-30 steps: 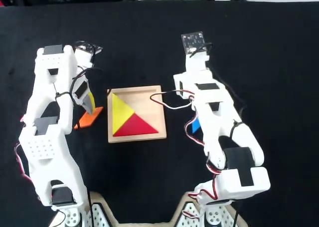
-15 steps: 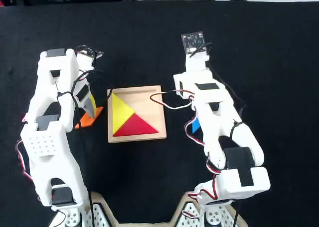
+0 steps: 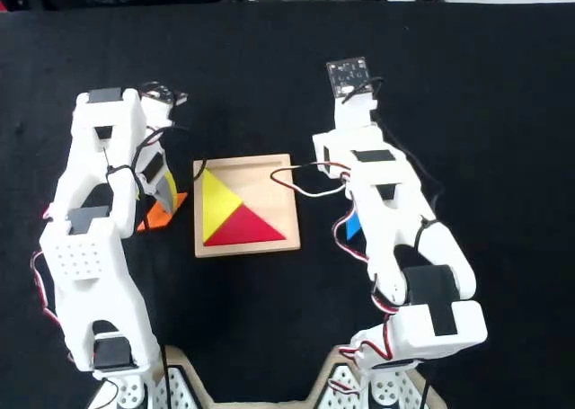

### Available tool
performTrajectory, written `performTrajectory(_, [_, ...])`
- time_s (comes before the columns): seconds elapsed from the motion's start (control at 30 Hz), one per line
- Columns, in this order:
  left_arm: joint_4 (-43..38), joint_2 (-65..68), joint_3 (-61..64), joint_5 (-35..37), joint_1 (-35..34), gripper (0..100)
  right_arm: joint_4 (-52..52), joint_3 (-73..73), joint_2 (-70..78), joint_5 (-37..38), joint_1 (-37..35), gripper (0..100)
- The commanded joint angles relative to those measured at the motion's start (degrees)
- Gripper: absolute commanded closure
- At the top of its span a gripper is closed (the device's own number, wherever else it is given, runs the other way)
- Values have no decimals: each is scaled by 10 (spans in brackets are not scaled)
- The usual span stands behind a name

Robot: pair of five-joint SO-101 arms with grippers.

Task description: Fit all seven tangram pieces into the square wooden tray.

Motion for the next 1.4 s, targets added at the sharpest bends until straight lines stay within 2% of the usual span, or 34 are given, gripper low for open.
performTrajectory(0.0, [-3, 1, -2, 11, 14, 777, -5, -24, -3, 5, -9, 987])
performTrajectory(0.37, [0, 18, 1, 11, 25, 827, -5, -24, -3, 5, -9, 987])
performTrajectory(0.5, [1, 18, 2, 11, 26, 907, -5, -24, -3, 5, -9, 987])
performTrajectory(0.73, [35, 18, -10, 13, 31, 902, -5, -24, -3, 5, -9, 987])
performTrajectory(1.0, [113, 18, -107, 72, 60, 917, -5, -24, -4, 5, -6, 987])
performTrajectory(1.2, [121, 18, -147, 155, 85, 918, -6, -28, -8, -1, 29, 987])
performTrajectory(1.37, [133, -31, -149, 218, 112, 918, -6, -41, -8, -88, 77, 987])
